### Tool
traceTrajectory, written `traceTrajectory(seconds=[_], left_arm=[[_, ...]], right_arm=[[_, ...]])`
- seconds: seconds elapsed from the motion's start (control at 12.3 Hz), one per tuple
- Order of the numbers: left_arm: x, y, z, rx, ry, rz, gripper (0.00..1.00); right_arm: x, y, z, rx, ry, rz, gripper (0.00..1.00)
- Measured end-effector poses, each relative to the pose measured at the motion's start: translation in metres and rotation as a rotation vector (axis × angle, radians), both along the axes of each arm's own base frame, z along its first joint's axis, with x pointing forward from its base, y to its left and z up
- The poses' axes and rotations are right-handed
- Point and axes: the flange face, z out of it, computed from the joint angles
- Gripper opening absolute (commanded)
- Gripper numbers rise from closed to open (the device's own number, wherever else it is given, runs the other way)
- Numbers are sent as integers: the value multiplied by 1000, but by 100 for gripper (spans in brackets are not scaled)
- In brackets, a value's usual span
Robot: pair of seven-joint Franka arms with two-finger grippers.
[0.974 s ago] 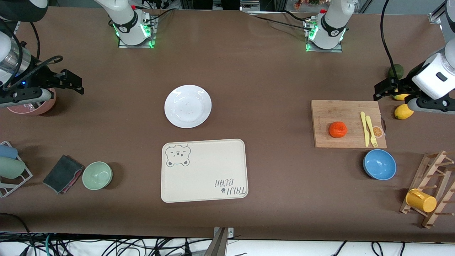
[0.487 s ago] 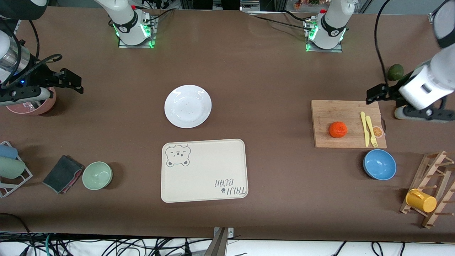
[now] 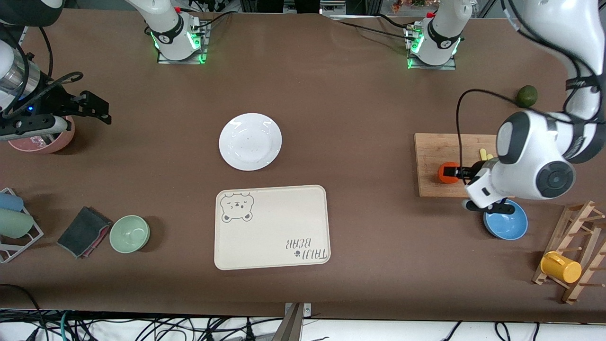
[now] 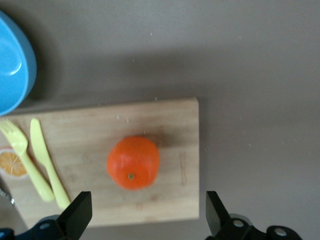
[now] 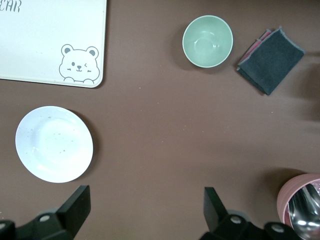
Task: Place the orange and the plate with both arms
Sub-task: 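Reach the left gripper down to the orange on the cutting board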
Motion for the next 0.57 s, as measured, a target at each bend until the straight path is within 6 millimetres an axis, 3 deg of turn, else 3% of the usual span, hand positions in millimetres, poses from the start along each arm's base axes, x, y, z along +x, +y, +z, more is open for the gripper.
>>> traceTrajectory(seconds=[0.57], left_arm=[[-41,17,-74,35,-66,-55,100]], right_arm=[[0,0,0,0,0,0,100]])
